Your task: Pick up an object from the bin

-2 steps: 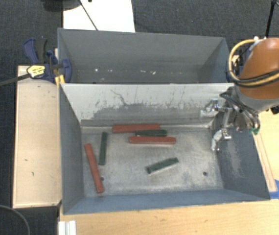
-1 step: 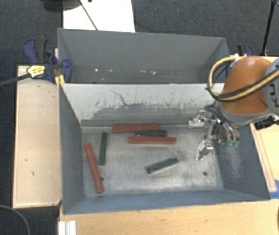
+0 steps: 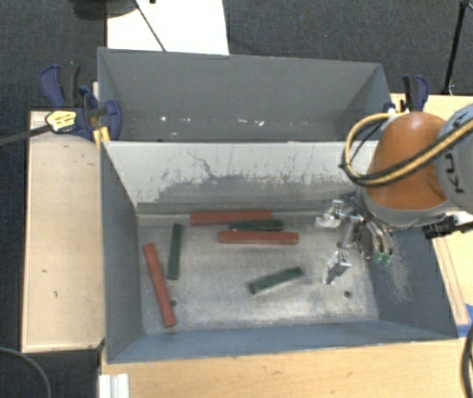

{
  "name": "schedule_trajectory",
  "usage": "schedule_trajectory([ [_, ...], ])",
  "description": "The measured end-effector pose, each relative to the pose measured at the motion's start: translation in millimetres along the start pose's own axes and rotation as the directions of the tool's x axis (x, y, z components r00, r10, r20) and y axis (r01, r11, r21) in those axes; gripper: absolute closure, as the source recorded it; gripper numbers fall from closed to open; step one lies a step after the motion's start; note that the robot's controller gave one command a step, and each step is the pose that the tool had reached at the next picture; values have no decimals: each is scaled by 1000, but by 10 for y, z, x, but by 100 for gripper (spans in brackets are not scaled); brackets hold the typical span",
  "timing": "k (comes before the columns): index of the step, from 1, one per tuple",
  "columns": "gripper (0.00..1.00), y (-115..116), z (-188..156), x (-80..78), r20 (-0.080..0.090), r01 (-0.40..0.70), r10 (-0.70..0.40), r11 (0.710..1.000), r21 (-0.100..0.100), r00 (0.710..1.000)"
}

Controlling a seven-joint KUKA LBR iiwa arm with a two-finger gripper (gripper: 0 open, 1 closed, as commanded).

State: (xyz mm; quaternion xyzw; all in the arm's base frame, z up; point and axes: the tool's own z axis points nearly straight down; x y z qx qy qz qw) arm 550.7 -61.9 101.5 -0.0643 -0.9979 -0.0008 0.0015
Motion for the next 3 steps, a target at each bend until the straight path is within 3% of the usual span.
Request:
schedule_trajectory([
  [1,100,674,259,109,24,321,-322,947,5,947],
  [2,100,674,259,109,24,322,-322,947,5,946],
  [3,100,568,-1708,-44,3,389,-389,921,2,921],
])
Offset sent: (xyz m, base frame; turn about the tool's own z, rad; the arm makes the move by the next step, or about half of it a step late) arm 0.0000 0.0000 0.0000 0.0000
